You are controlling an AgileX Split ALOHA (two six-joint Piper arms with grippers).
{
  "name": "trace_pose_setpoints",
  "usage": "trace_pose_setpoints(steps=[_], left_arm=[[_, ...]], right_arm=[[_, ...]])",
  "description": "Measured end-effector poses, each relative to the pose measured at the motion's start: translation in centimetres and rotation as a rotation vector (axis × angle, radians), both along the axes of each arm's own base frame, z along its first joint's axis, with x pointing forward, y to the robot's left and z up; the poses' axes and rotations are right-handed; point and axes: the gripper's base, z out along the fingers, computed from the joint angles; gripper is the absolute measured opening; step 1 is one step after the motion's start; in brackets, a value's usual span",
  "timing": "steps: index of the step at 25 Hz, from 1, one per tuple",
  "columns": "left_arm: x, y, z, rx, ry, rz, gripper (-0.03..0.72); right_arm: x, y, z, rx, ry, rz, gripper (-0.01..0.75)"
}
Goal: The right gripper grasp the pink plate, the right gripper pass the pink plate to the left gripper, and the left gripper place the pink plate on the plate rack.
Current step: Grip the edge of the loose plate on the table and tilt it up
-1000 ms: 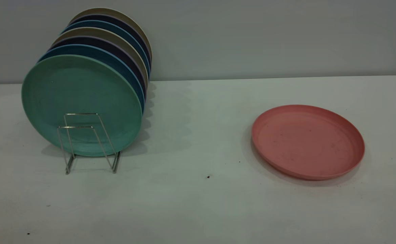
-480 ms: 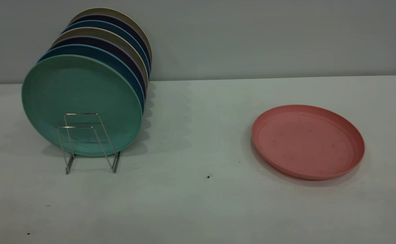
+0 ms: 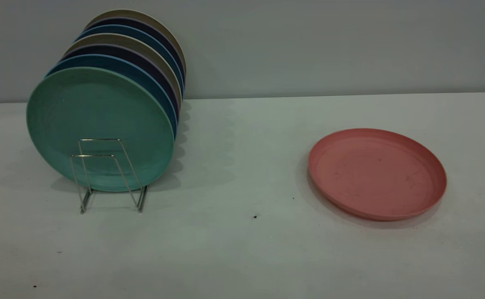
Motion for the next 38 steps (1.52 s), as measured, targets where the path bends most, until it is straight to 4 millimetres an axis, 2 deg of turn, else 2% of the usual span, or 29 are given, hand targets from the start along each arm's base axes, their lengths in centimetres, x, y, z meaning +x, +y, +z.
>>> trace_pose_setpoints(steps=[6, 10, 14, 20, 24, 31, 35, 38], left_arm=[[0.0, -0.3, 0.3, -0.034, -0.024, -0.022, 0.393], [0.1, -0.7, 1.7, -0.079, -0.125, -0.045, 0.393], [1.9, -0.9, 2.3, -0.109, -0.043, -0.054, 0.393], [6.5, -0.9, 4.0, -0.125, 0.066, -0.057, 0.393], [9.5, -1.3, 4.7, -0.147, 0.087, -0.117, 0.393], [13.3, -2.2, 4.1, -0.221, 0.13, -0.2, 0.393], [14.5, -2.3, 3.7, -0.219, 0.142, -0.221, 0.393], [14.8, -2.3, 3.5, -0.208, 0.151, -0.227, 0.393]], right_arm=[[0.0, 0.0, 0.1, -0.005, -0.005, 0.004, 0.407], [0.1, 0.0, 2.0, -0.051, -0.166, 0.033, 0.407], [1.4, 0.2, 3.4, -0.048, -0.256, 0.039, 0.397], [6.7, 1.1, 4.2, 0.015, -0.051, 0.105, 0.389], [11.0, 2.3, 3.5, 0.072, 0.124, 0.206, 0.389], [18.1, 4.0, 0.9, 0.166, 0.325, 0.358, 0.389], [21.8, 4.2, -1.6, 0.201, 0.42, 0.352, 0.389], [24.7, 3.7, -3.3, 0.214, 0.474, 0.3, 0.389]])
